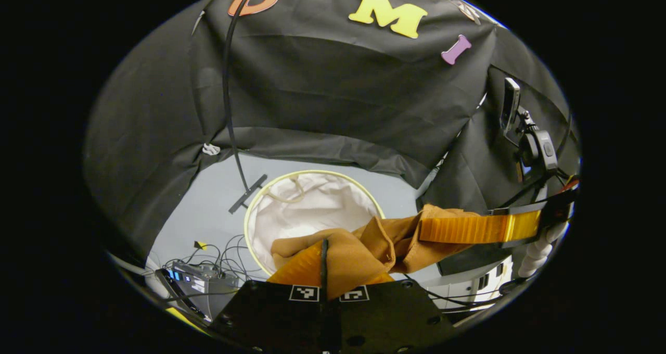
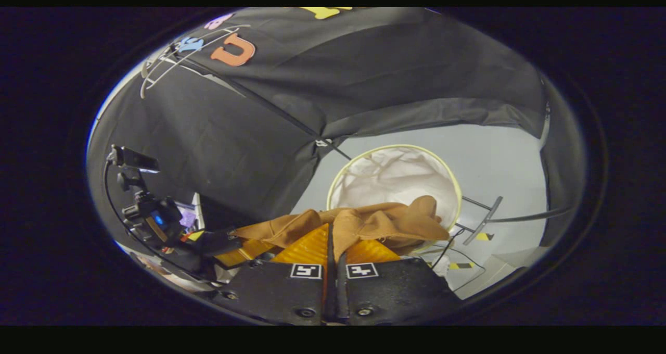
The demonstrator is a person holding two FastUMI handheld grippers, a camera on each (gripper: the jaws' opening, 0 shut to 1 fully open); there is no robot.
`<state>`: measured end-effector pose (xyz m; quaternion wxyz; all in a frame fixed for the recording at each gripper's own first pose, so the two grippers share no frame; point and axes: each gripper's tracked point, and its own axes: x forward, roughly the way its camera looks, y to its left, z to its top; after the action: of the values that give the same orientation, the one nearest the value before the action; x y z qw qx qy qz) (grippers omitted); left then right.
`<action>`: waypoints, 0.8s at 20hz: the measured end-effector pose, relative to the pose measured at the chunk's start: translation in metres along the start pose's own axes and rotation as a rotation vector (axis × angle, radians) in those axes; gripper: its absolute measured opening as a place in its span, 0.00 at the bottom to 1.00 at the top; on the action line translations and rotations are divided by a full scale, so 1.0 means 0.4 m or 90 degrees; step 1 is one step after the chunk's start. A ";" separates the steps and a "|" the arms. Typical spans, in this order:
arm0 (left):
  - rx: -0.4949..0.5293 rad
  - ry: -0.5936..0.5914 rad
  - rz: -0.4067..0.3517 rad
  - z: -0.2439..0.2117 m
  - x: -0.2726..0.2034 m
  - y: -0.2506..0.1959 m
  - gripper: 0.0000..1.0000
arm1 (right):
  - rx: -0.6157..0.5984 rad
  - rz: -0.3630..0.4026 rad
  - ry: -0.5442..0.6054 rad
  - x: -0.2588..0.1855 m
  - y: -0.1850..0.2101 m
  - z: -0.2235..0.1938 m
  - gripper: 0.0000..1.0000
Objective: Grasp the clothes on the hanger with both hands and then place them into the laundry hamper below.
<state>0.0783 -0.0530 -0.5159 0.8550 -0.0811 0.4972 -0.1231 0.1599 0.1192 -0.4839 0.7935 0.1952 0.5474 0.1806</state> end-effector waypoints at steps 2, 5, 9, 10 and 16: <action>0.006 0.004 0.006 0.003 0.003 0.003 0.06 | -0.009 -0.007 -0.007 0.001 0.001 0.008 0.05; 0.019 0.003 0.021 0.012 0.000 0.021 0.06 | 0.006 -0.013 -0.020 -0.002 -0.002 0.027 0.04; 0.022 0.002 0.035 0.014 -0.009 0.041 0.07 | 0.008 -0.026 -0.030 -0.010 -0.013 0.039 0.04; 0.017 -0.001 0.037 0.017 -0.005 0.045 0.07 | 0.006 -0.029 -0.035 -0.013 -0.016 0.046 0.04; 0.047 -0.038 0.005 0.090 -0.015 0.029 0.76 | 0.036 -0.031 -0.038 0.007 -0.021 0.057 0.24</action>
<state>0.1083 -0.0395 -0.4962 0.8724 -0.0516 0.4667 -0.1355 0.1828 0.1107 -0.4829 0.8080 0.2098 0.5326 0.1396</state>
